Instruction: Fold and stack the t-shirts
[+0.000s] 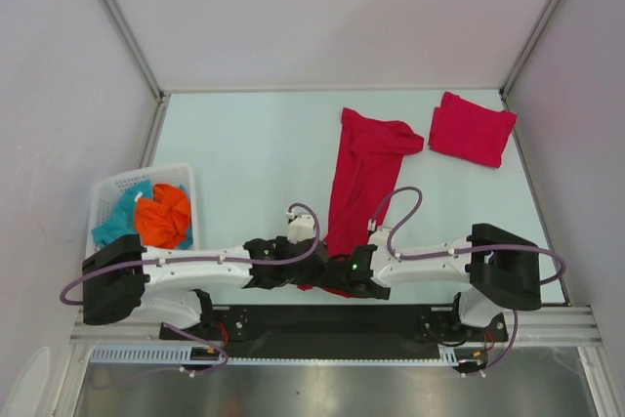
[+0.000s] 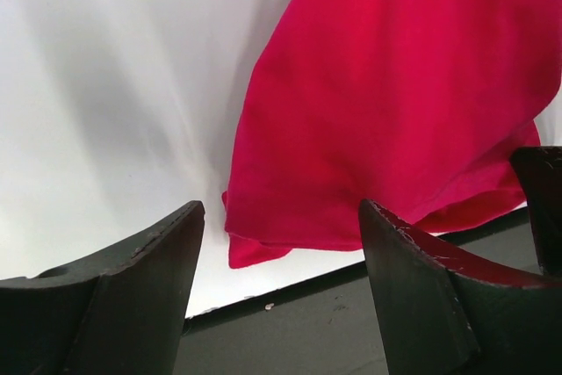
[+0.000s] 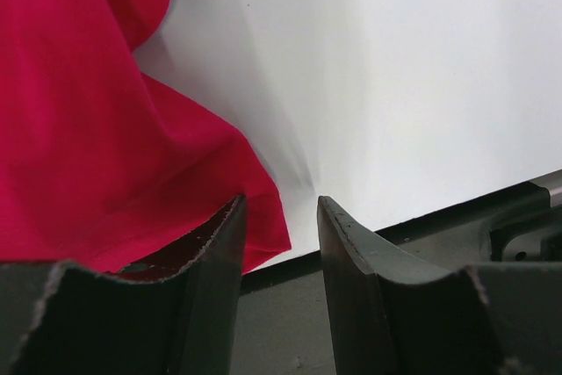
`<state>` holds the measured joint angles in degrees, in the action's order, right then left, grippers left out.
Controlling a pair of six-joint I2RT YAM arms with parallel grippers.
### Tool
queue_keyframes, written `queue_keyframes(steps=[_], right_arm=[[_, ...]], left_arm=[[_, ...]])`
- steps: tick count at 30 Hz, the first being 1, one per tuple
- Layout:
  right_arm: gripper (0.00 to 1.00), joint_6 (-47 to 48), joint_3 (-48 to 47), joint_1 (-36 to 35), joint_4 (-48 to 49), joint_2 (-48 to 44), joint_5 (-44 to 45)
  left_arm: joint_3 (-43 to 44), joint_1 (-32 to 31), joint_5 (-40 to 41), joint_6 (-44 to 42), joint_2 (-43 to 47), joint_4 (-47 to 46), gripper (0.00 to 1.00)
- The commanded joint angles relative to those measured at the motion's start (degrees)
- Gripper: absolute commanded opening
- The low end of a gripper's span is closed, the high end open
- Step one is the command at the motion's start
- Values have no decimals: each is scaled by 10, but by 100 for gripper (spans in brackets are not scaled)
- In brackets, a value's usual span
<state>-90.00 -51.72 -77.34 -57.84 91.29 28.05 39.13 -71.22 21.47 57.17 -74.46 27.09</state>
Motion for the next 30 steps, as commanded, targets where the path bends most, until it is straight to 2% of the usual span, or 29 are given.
queue_keyframes(steps=[1, 16, 30], right_arm=[[43, -12, -3, -1, 9, -8, 24], [44, -5, 0, -2, 24, 4, 11], [38, -12, 11, -11, 41, 3, 5]], left_arm=[[6, 0, -13, 16, 3, -10, 77], [4, -11, -30, 24, -17, -28, 77], [-20, -16, -40, 30, -35, -56, 76]])
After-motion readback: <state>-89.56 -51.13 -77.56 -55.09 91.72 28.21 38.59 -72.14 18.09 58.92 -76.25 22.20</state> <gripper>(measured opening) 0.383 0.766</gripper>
